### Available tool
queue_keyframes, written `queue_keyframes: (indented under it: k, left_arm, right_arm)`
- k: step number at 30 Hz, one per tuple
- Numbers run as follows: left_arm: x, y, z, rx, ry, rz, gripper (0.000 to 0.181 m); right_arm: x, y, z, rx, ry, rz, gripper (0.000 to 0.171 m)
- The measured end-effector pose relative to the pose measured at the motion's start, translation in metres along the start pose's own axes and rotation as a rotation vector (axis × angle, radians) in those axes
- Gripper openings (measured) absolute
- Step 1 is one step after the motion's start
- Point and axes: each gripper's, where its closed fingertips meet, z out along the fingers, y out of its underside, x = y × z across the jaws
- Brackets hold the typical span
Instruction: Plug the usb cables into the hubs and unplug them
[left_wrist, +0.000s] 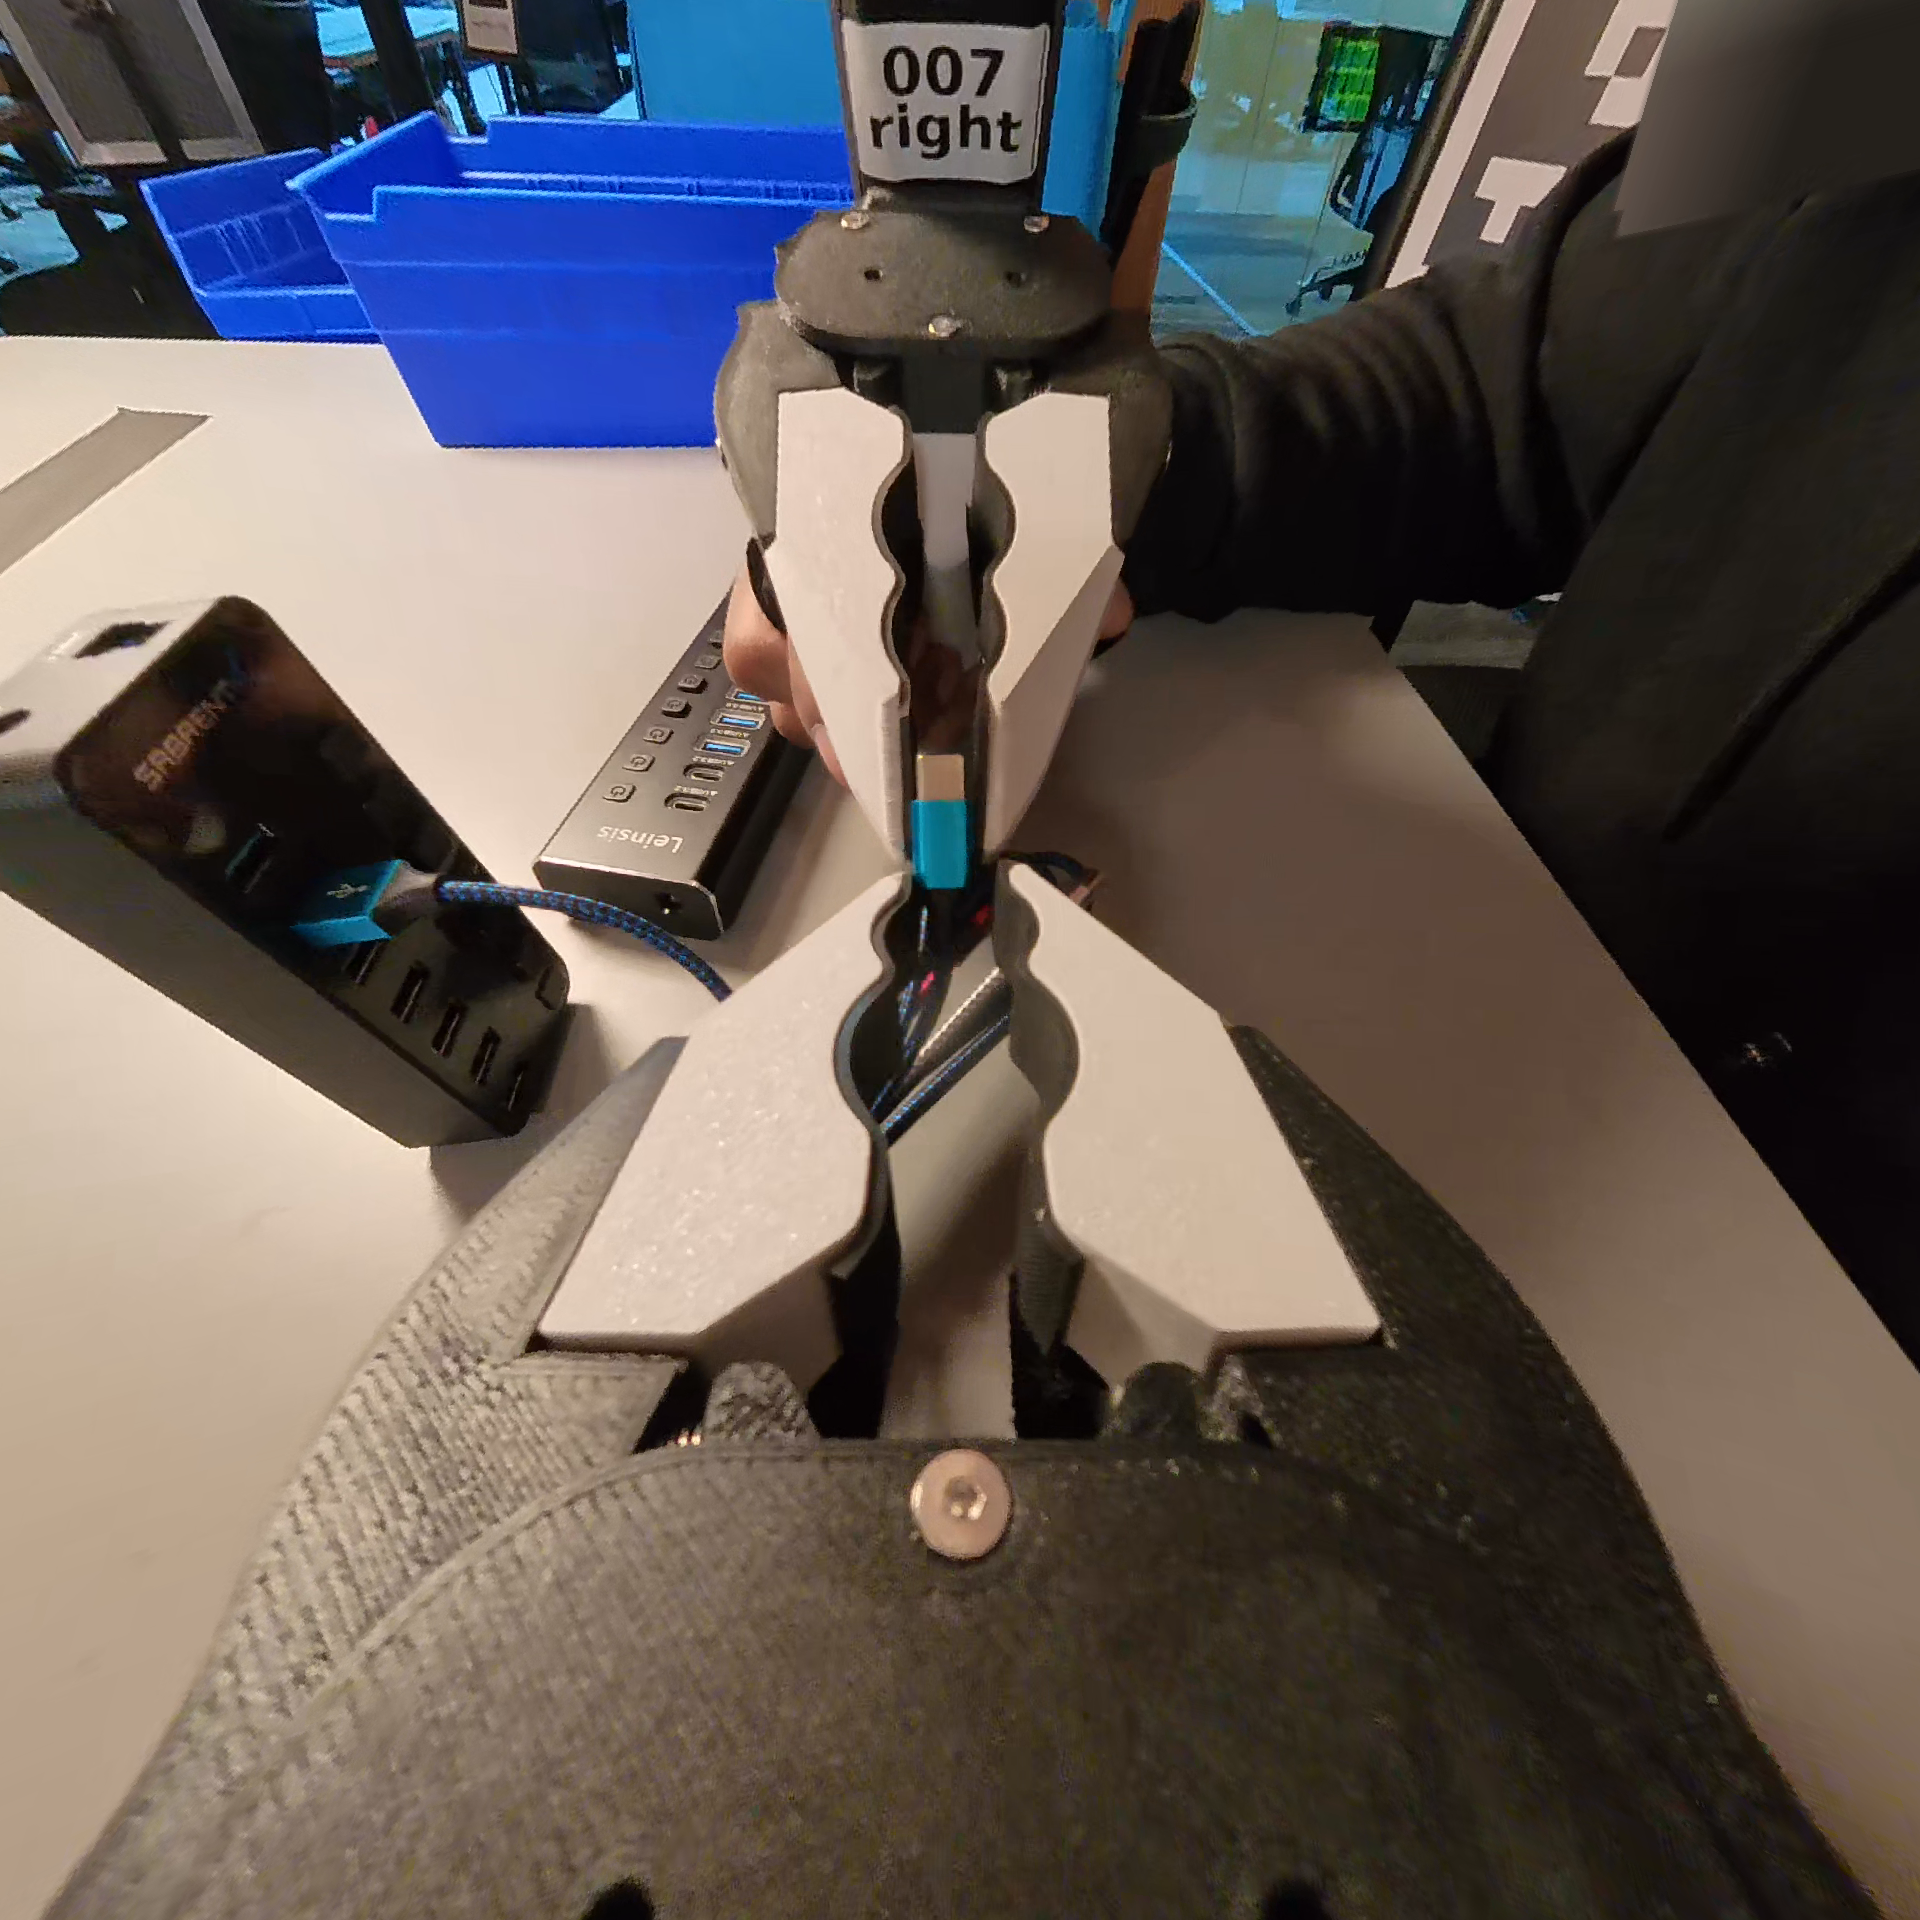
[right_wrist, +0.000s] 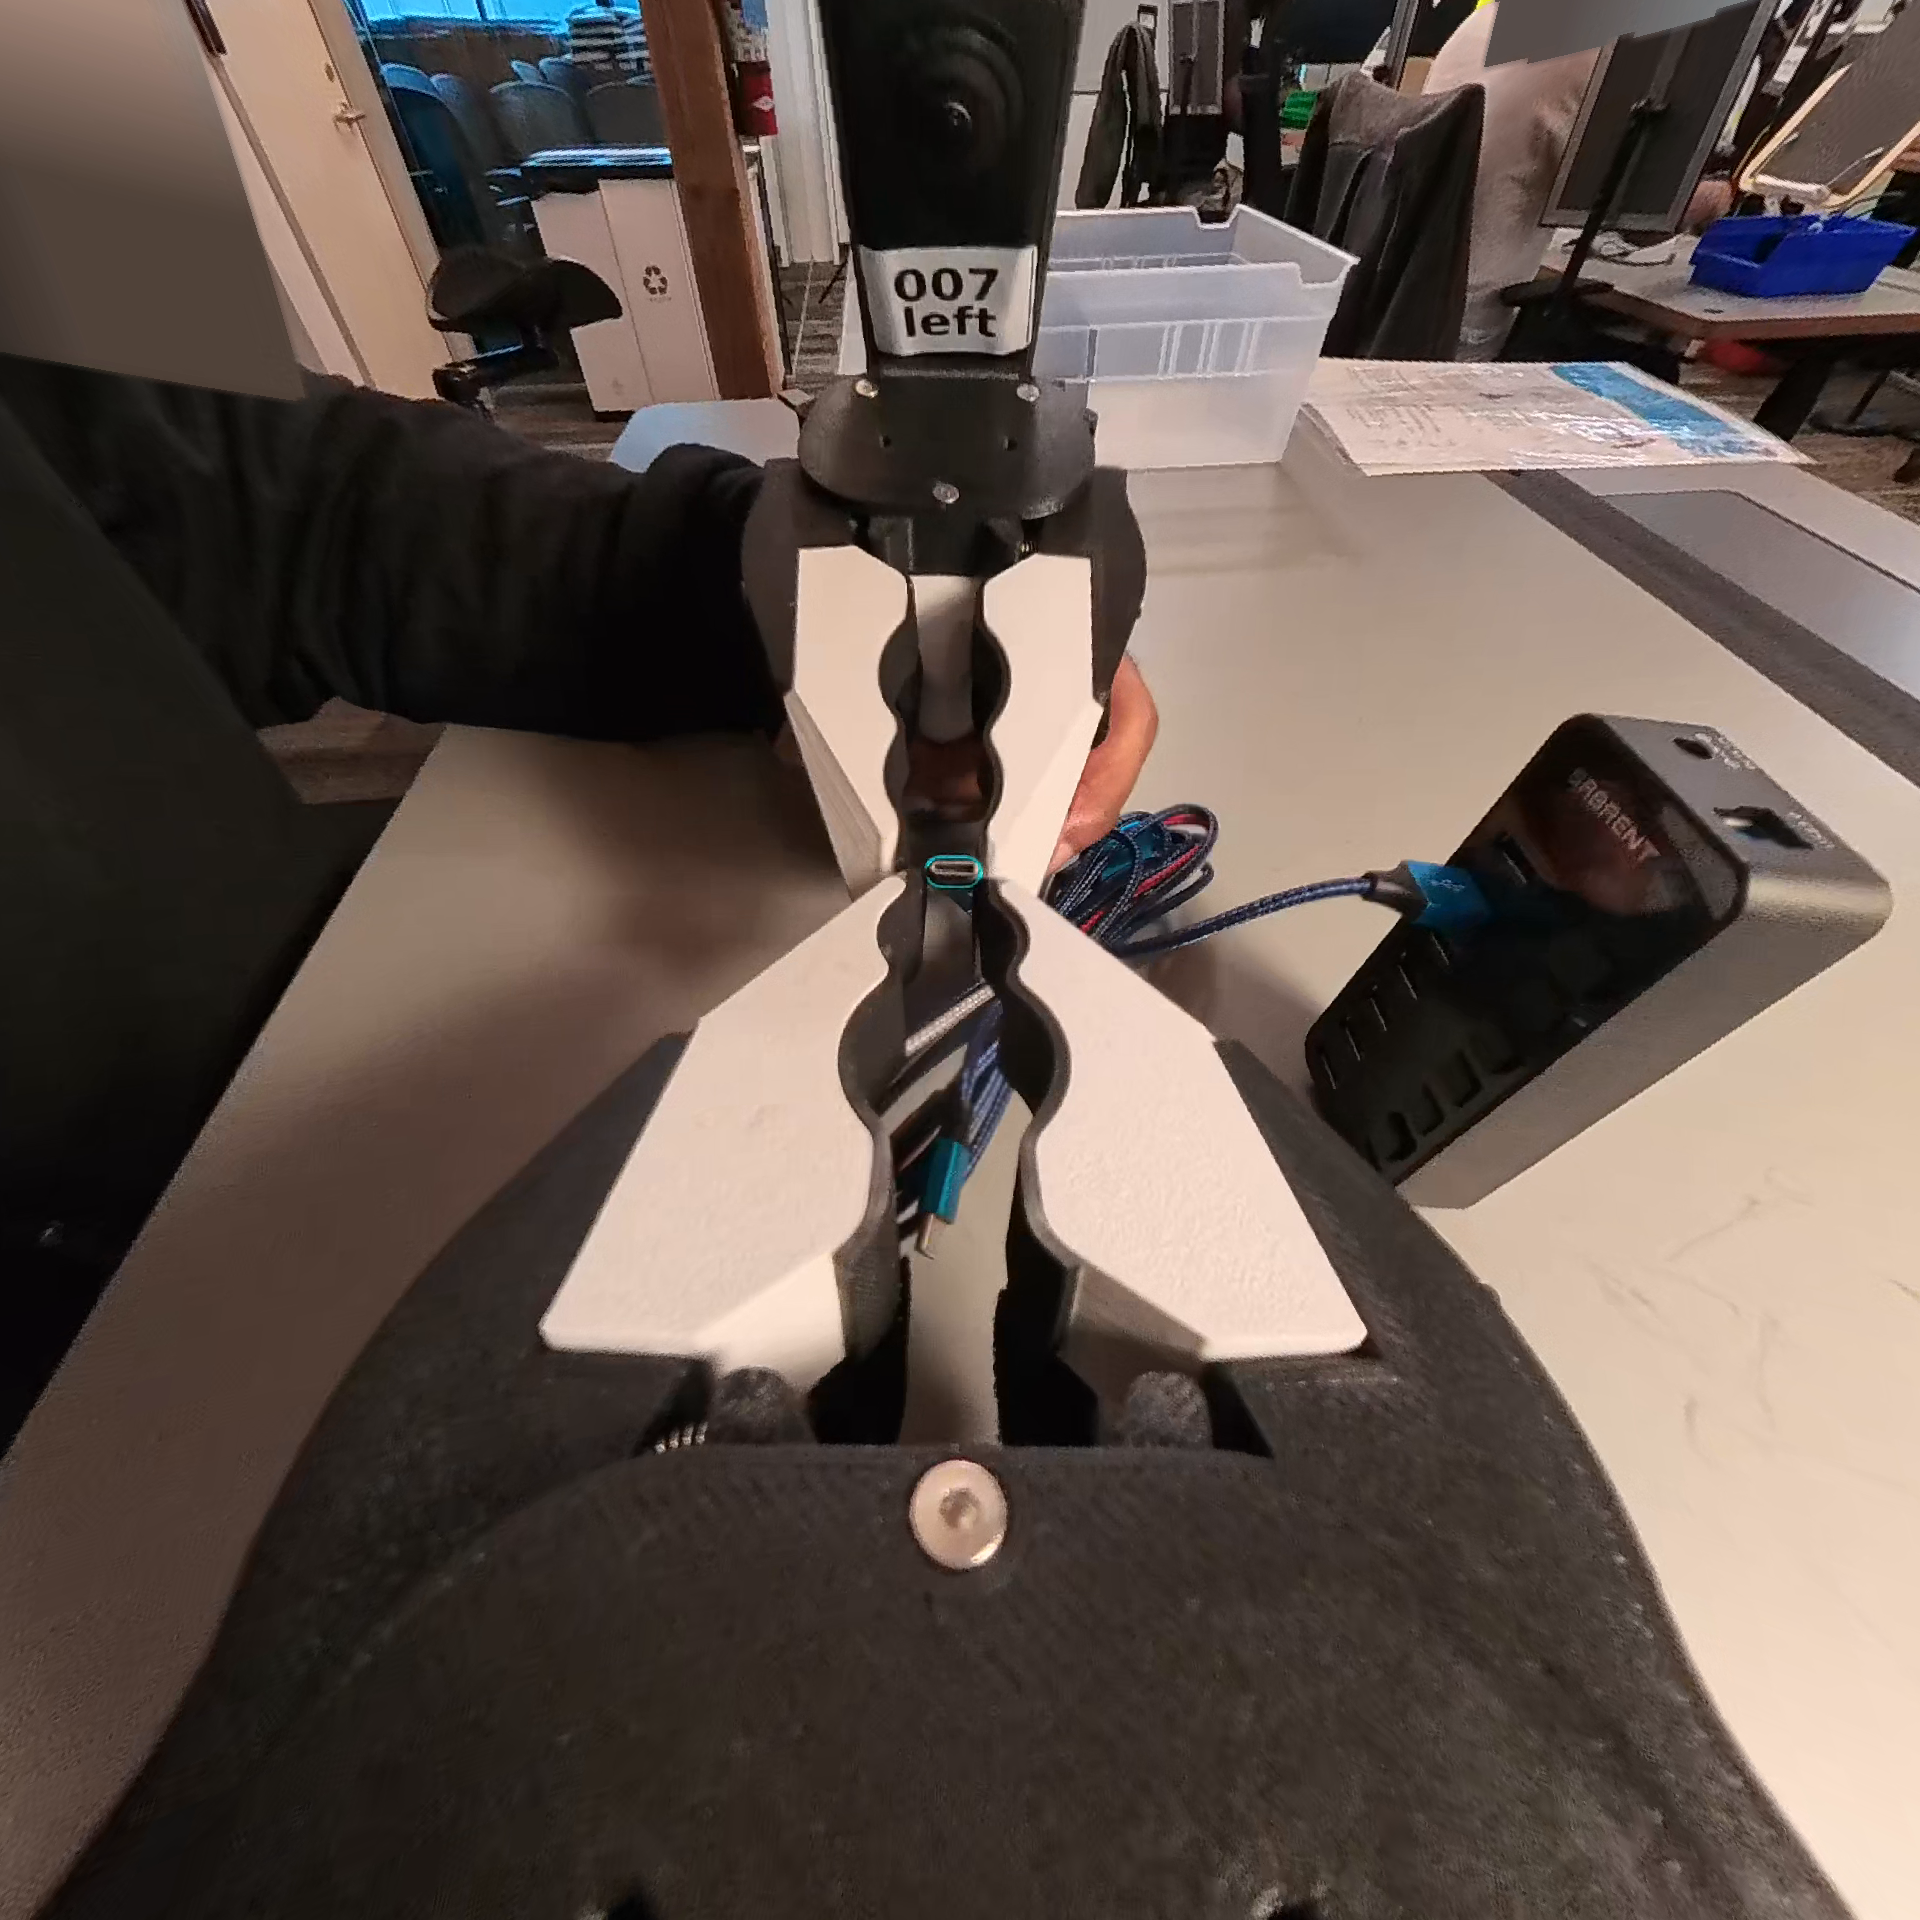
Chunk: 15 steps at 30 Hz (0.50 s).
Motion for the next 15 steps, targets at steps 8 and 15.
queue_keyframes:
  k: [8, 15]
  left_arm:
    - [0.001, 0.009, 0.001, -0.071, 0.01, 0.003, 0.01]
    - [-0.002, 0.019, 0.008, -0.132, -0.028, 0.009, 0.018]
  right_arm:
    - [-0.003, 0.006, 0.0, -0.028, -0.011, -0.018, 0.01]
    - [-0.004, 0.007, -0.006, -0.018, -0.017, -0.014, 0.01]
